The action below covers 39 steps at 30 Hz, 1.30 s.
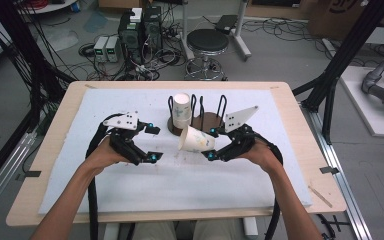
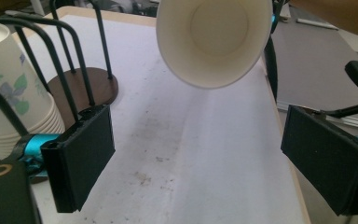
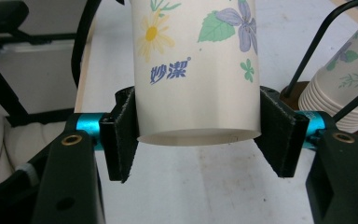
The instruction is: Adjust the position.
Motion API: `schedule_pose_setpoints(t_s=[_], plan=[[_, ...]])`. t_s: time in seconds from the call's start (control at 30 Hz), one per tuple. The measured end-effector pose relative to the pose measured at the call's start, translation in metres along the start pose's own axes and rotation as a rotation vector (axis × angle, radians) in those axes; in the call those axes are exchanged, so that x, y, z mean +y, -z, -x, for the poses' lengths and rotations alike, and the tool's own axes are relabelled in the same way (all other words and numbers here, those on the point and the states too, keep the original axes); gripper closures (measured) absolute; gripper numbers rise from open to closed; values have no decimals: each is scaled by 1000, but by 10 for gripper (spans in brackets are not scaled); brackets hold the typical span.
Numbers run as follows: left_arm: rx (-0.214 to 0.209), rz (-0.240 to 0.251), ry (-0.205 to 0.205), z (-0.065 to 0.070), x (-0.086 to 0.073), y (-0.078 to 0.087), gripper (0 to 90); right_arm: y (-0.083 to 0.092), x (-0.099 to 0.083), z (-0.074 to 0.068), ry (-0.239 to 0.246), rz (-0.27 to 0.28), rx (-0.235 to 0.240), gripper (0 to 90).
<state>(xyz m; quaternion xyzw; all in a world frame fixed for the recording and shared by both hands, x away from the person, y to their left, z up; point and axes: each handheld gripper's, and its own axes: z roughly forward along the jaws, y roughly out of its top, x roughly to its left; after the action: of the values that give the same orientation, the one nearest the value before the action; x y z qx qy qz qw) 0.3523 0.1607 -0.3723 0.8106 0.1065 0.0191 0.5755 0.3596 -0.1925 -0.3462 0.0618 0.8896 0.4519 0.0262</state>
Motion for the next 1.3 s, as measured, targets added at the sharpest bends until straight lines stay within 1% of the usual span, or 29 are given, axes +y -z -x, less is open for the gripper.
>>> schedule_pose_setpoints(t_s=[0.03, 0.07, 0.1, 0.13, 0.17, 0.2, 0.3, 0.33, 0.37, 0.43, 0.47, 0.5, 0.53, 0.6, 0.63, 0.7, 0.73, 0.83, 0.87, 0.93, 0.97, 1.03, 1.07, 1.2, 1.3], plan=[[2, 9, 1, 0, -2, 1, 94, -1, -3, 0, -2, 21, 6, 376], [7, 34, 6, 0, -7, 0, 94, -3, -8, 0, -6, 58, 8, 376], [7, 34, 6, 0, -7, 0, 94, -3, -8, 0, -6, 58, 8, 376], [10, 41, 12, 0, -9, 0, 94, -6, -12, 1, -11, 80, 16, 376], [12, 57, 17, 0, -13, 0, 94, -7, -14, 1, -9, 89, 12, 376], [7, 62, 19, 0, -15, -1, 94, -7, -16, 1, -15, 103, 14, 376], [10, 71, 23, 0, -18, -2, 94, -10, -19, 1, -21, 114, 13, 376], [2, 89, 29, 0, -21, -3, 94, -10, -20, 1, -23, 117, 13, 376], [2, 90, 29, 0, -22, -4, 94, -11, -21, 1, -16, 126, 14, 376], [5, 98, 23, 0, -22, -5, 94, -13, -21, 0, -21, 140, 17, 376], [-6, 136, 28, 0, -24, -6, 94, -14, -22, 0, -20, 149, 16, 376], [-6, 136, 28, 0, -24, -6, 94, -14, -23, 0, -18, 158, 18, 376], [-15, 164, 31, 0, -26, -7, 94, -15, -24, -1, -24, 168, 21, 376], [-26, 193, 39, 0, -27, -10, 94, -17, -26, -1, -28, 179, 25, 376], [-26, 193, 39, 0, -27, -10, 94, -18, -27, -1, -29, 184, 35, 376], [-29, 199, 34, 1, -26, -13, 94, -19, -27, 0, -29, 183, 37, 376], [-36, 204, 34, 2, -25, -18, 94, -21, -28, 0, -28, 196, 41, 377], [-44, 200, 30, 2, -24, -22, 94, -24, -27, 0, -28, 212, 44, 376], [-53, 203, 32, 3, -22, -27, 94, -26, -27, 1, -24, 229, 57, 377], [-57, 209, 32, 3, -21, -29, 94, -27, -26, 1, -29, 232, 62, 377], [-59, 216, 31, 4, -20, -32, 94, -30, -26, 1, -20, 231, 67, 377], [-68, 219, 28, 4, -18, -35, 94, -33, -25, 1, -22, 234, 74, 377], [-74, 217, 23, 5, -14, -40, 94, -35, -25, 1, -21, 234, 77, 377], [-88, 226, 15, 5, -9, -46, 94, -39, -24, 1, -17, 238, 83, 377], [-94, 217, 11, 6, -7, -49, 94, -40, -24, 1, -14, 244, 86, 376]])
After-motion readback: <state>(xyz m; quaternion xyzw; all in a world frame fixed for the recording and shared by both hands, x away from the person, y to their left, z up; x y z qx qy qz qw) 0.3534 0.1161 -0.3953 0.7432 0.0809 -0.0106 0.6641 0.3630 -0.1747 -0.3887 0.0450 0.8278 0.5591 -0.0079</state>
